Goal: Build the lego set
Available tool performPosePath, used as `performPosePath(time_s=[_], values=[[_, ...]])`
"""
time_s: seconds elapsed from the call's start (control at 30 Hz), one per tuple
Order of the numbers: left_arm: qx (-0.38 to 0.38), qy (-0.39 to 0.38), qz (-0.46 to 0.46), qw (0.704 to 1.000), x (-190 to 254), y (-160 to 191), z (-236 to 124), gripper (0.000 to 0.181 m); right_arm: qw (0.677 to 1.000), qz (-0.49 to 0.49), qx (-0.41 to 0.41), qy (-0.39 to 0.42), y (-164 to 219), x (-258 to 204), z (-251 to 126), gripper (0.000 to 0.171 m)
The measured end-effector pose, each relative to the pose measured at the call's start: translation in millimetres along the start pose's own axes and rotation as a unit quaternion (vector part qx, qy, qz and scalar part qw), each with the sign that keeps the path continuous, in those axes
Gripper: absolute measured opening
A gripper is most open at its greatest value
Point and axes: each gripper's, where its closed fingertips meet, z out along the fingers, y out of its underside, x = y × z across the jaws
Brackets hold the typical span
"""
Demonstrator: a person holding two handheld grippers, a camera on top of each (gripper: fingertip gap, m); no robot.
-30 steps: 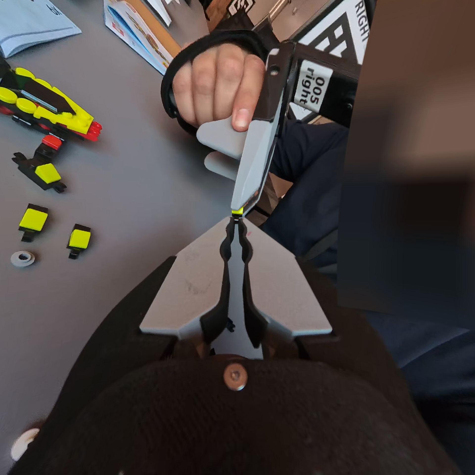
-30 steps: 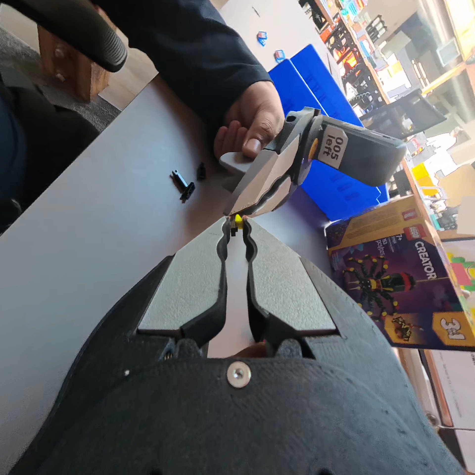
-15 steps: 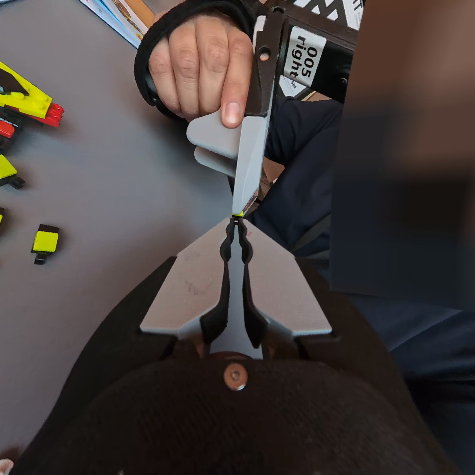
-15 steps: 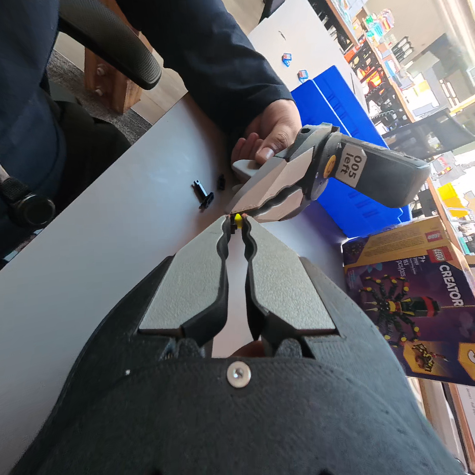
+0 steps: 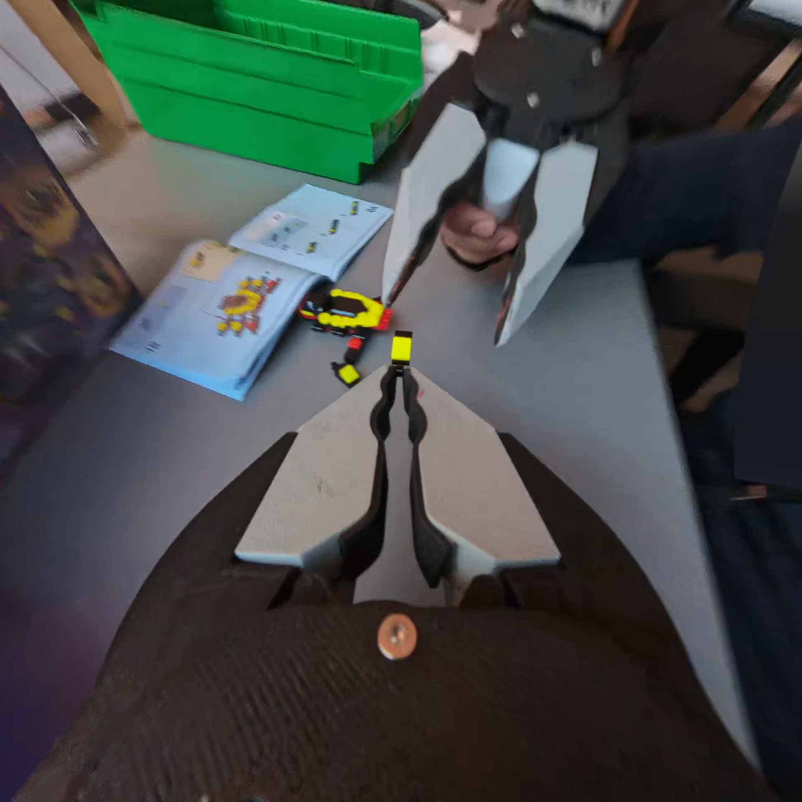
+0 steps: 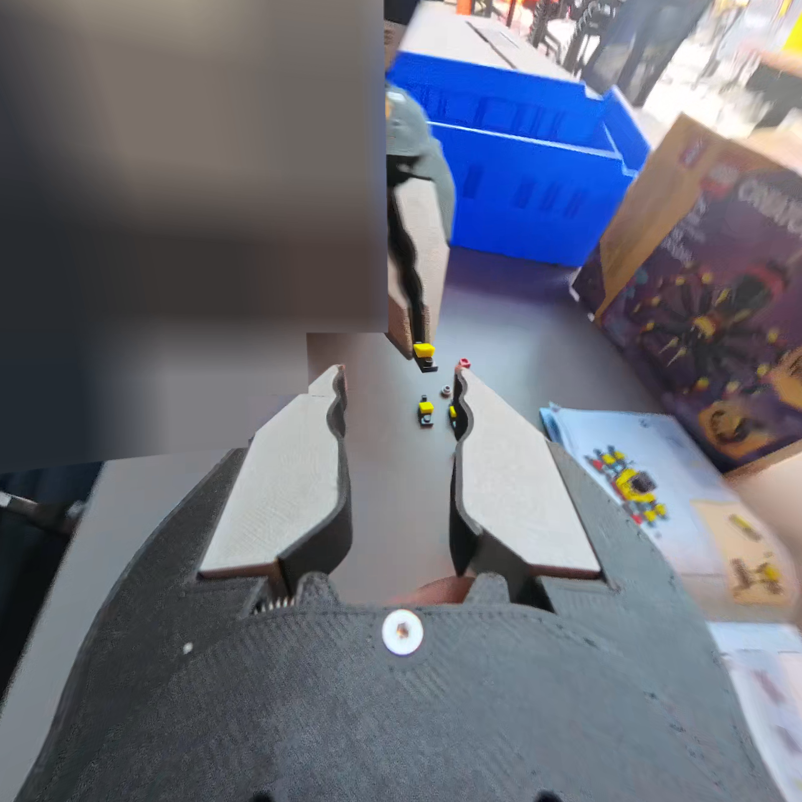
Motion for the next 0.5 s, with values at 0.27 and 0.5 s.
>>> performPosePath(time_s=[0.27,0.5], values=[[-0.008,-0.176,0.333,0.926,3.6,-13.0,4.1,0.001,0.974,0.202,0.057,-0.086,-12.5,5.0,-8.9,0.027],[-0.017,-0.233,0.366,0.901,0.1,-20.2,4.1,0.001,0.979,0.195,0.041,-0.048,-8.0,9.7,1.1,0.025]])
